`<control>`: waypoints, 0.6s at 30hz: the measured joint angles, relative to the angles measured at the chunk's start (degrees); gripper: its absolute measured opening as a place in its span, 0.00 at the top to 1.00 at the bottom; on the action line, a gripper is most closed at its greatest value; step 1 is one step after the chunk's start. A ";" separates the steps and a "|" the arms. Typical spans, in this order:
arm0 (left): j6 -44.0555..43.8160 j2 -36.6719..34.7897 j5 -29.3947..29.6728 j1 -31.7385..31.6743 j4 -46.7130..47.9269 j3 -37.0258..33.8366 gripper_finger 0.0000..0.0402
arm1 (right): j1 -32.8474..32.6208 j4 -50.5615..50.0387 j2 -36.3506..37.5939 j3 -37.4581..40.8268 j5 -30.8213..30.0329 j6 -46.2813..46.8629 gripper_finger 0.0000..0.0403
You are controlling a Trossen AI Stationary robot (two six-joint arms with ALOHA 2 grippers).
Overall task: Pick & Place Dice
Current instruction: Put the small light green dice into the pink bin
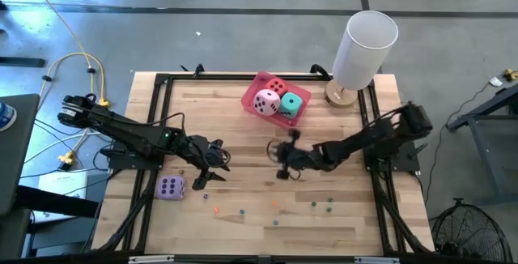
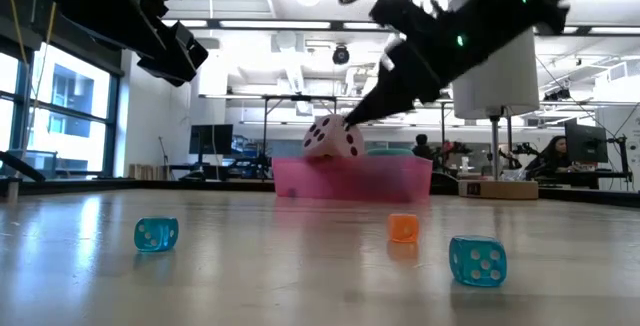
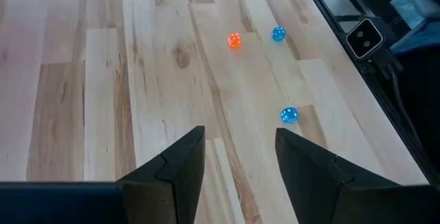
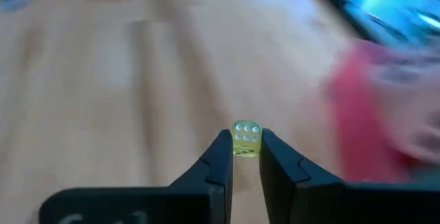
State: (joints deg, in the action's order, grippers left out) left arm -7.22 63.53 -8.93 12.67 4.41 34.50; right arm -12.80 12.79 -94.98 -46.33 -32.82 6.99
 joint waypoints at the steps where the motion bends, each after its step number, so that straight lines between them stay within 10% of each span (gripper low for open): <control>1: -0.01 0.00 0.00 0.00 -0.03 0.00 0.57 | 0.25 -2.95 1.71 0.00 -2.31 2.84 0.91; 18: -0.11 0.00 0.96 0.00 -0.16 0.00 0.57 | 17.93 -21.45 6.67 0.14 3.12 20.04 0.91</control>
State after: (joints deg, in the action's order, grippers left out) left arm -7.33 63.53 -7.97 12.67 4.25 34.50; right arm 5.13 -8.66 -88.31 -46.19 -29.70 27.04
